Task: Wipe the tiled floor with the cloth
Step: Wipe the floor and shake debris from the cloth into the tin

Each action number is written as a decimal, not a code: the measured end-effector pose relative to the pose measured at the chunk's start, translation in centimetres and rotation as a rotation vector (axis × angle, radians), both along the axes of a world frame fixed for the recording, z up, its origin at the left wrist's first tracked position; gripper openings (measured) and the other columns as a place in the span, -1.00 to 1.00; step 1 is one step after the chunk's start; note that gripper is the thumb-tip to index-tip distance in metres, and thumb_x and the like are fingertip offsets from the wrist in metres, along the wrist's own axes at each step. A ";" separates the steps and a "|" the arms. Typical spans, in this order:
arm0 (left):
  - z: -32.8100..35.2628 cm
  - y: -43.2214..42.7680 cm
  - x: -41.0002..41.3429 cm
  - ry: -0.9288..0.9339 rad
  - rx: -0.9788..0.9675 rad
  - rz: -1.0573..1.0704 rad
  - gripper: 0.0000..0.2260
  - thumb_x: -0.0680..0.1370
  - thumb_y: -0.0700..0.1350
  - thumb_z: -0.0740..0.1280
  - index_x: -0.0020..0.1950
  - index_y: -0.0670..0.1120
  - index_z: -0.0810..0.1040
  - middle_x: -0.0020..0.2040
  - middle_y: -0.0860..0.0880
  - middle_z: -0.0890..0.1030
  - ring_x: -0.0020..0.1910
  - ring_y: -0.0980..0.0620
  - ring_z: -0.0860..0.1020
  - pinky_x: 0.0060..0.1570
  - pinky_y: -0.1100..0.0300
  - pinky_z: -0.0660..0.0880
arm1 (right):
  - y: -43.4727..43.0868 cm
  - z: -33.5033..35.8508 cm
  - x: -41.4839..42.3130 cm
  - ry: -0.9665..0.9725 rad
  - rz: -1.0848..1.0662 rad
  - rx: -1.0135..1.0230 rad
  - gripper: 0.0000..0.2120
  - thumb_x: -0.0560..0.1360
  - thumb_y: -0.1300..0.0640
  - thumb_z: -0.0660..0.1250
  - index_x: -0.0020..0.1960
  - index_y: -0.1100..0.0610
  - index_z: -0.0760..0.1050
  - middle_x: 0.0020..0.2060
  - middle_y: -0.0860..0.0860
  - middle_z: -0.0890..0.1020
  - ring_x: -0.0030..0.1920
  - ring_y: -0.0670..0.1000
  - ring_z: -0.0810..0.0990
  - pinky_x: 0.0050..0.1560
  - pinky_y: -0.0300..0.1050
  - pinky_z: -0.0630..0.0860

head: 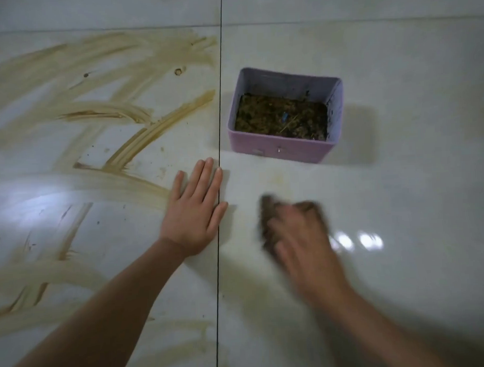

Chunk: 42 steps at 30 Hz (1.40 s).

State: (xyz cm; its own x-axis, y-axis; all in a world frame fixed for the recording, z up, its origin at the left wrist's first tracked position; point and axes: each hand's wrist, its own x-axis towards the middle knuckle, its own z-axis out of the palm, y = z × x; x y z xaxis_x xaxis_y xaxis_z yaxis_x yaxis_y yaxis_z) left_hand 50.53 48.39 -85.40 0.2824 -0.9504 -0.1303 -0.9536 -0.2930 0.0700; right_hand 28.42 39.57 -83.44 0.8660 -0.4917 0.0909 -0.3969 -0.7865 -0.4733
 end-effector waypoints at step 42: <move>3.0 18.9 -10.0 0.190 -0.089 -0.056 -0.53 0.58 -0.08 0.02 0.32 -0.31 0.49 0.38 -0.28 0.43 0.38 -0.30 0.39 0.31 -0.25 0.33 | 17.9 2.2 -9.9 0.017 -0.005 0.222 -0.66 0.59 0.36 0.10 0.30 0.36 0.47 0.37 0.26 0.41 0.41 0.17 0.37 0.48 -0.01 0.21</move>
State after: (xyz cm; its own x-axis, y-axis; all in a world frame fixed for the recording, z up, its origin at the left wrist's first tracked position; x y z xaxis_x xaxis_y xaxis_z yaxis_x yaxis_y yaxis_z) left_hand 40.58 67.32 -82.37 0.2070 -0.9741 -0.0907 -0.9355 -0.2242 0.2732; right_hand 18.57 57.44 -81.27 0.8638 -0.5026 -0.0350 -0.4103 -0.6615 -0.6278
